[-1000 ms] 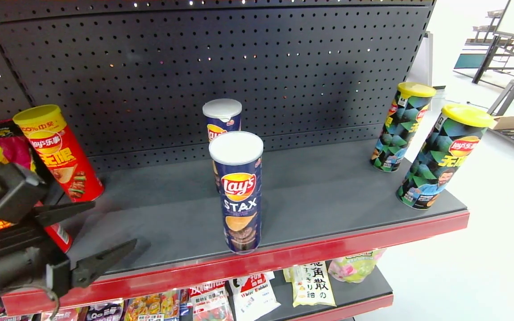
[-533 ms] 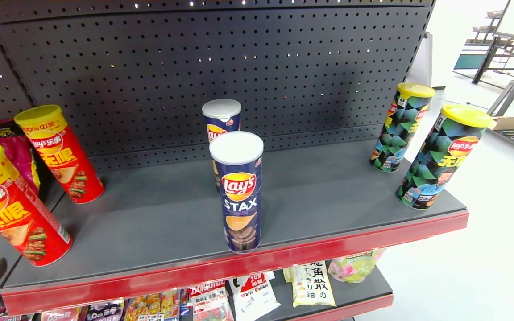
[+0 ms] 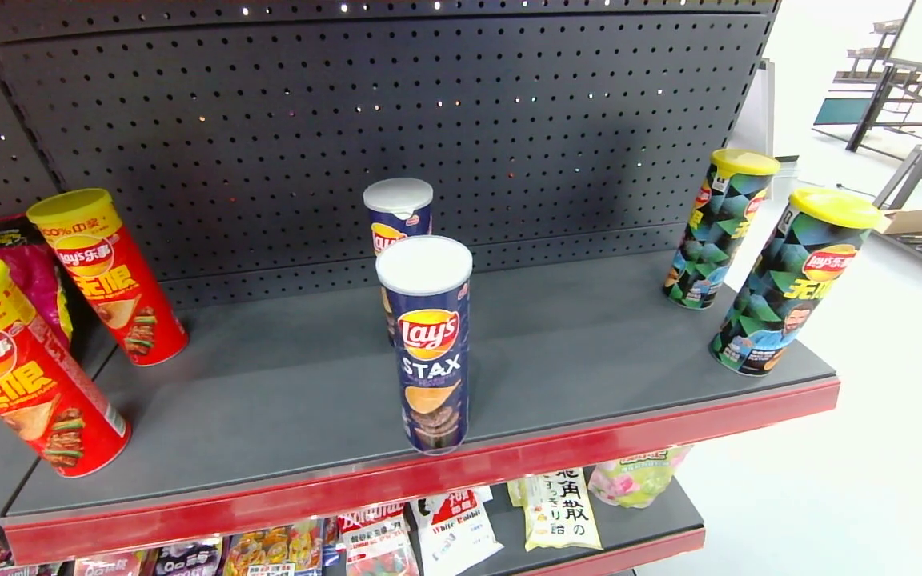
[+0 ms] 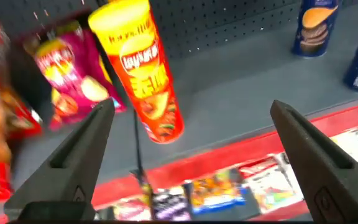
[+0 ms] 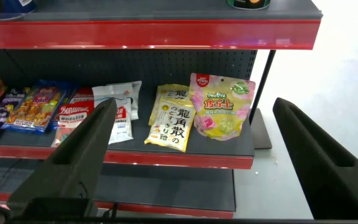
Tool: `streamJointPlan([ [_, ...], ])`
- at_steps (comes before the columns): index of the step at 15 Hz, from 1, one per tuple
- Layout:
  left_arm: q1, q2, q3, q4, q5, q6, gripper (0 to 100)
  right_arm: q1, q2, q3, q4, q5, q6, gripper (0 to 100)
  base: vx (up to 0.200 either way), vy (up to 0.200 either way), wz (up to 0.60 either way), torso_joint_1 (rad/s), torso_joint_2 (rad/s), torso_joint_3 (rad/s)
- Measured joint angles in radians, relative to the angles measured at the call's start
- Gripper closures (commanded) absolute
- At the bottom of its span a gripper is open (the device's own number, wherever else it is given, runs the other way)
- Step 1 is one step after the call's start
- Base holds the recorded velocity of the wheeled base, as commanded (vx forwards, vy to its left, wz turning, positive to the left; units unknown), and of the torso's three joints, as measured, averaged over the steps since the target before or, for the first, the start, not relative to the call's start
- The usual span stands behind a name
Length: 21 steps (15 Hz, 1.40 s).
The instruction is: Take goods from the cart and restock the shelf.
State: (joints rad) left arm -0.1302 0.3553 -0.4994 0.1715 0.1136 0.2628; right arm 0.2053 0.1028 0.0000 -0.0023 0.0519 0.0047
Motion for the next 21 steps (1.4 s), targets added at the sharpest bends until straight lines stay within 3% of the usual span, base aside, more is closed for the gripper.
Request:
streamJointPlan([
  [1,-0.001,-0.003,-0.002,-0.001,-0.001,0.038,0,0.0,0.0,0.0,0.0,0.0,0.0,0,0.0,0.0,0.0,0.0,0.0,0.0],
  [2,-0.001,-0.006,-0.004,-0.001,-0.006,0.048,0,0.0,0.0,0.0,0.0,0.0,0.0,0,0.0,0.0,0.0,0.0,0.0,0.0],
  [5,-0.003,-0.013,-0.004,-0.001,-0.011,0.048,0,0.0,0.0,0.0,0.0,0.0,-0.003,0,-0.133,0.0,0.0,0.002,0.0,0.003],
  [11,-0.006,-0.018,0.001,0.0,-0.022,0.041,0,0.0,0.0,0.0,0.001,0.0,-0.003,0,0.0,0.0,0.0,0.0,0.0,0.0],
  [14,-0.006,-0.027,0.005,0.001,-0.069,0.038,0,0.002,0.0,0.0,0.001,0.0,-0.003,0,0.0,0.0,0.6,0.001,0.0,0.002],
  [17,-0.006,-0.035,0.018,0.003,-0.076,0.038,0,0.003,0.001,0.0,0.001,0.0,-0.003,0,0.0,0.0,0.6,0.01,0.0,0.001],
  [20,-0.006,-0.036,0.026,0.003,-0.072,-0.007,0,0.002,0.001,0.0,0.001,0.0,-0.002,0,0.0,0.0,0.4,-0.003,0.0,0.002],
  [21,-0.006,-0.037,0.033,0.003,-0.073,-0.067,0,0.002,0.001,0.0,0.0,0.0,-0.001,0,0.0,0.0,0.0,0.0,0.0,0.0],
])
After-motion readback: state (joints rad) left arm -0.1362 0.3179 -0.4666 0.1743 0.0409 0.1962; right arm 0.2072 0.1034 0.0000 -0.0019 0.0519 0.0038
